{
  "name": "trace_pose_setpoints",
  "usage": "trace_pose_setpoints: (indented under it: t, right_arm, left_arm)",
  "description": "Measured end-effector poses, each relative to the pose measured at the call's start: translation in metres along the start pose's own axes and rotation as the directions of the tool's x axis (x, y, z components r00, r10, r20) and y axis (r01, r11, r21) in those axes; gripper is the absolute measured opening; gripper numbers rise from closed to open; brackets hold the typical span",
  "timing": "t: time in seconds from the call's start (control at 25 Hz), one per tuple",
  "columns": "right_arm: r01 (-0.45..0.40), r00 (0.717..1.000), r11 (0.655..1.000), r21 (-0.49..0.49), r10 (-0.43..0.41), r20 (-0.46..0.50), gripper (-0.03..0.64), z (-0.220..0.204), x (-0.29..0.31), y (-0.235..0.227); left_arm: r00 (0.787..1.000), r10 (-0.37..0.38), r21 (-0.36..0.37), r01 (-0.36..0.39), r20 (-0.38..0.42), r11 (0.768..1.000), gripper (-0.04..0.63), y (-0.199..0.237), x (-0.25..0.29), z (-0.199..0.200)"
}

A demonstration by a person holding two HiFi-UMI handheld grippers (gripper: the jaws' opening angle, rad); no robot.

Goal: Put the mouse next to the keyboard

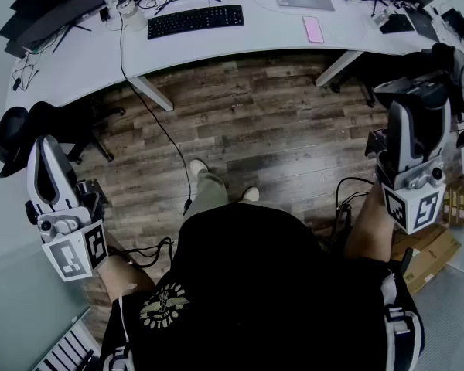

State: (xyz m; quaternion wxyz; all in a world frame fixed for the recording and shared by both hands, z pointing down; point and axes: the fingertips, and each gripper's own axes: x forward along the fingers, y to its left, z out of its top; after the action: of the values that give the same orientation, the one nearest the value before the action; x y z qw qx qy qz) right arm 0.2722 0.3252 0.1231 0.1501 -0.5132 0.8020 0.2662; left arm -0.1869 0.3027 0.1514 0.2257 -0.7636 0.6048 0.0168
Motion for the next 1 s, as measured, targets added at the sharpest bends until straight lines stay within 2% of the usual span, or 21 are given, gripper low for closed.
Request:
trace_pose_setpoints:
  t: [0.24, 0.4, 0.68, 1.0]
  right_arm:
    - [-0.003, 1.000, 1.000, -0.012, 0.003, 0.002, 0.288, 0.034, -0.035, 0.014]
    - [0.029, 0.999, 0.999, -0.027, -0.029, 0.019, 0.288, 0.052, -0.040, 0.027]
    - [0.058, 0.998, 0.998, -0.018, -0.058, 0.016, 0.288, 0.062, -0.019, 0.075]
    - [0.071, 0.997, 0.996, -0.056, -0.072, -0.027, 0.288, 0.070, -0.010, 0.124]
  left_arm:
    - [1.000, -0.013, -0.009, 0.013, 0.012, 1.000, 0.002, -0.010, -0.027, 0.021]
    - [0.999, -0.040, 0.003, 0.040, 0.030, 0.999, 0.002, -0.003, -0.033, 0.028]
    - [0.999, -0.030, -0.017, 0.031, 0.012, 0.999, 0.002, 0.050, -0.054, 0.006]
    - [0.999, -0.045, -0.098, 0.045, -0.001, 0.994, 0.002, 0.085, -0.075, -0.032]
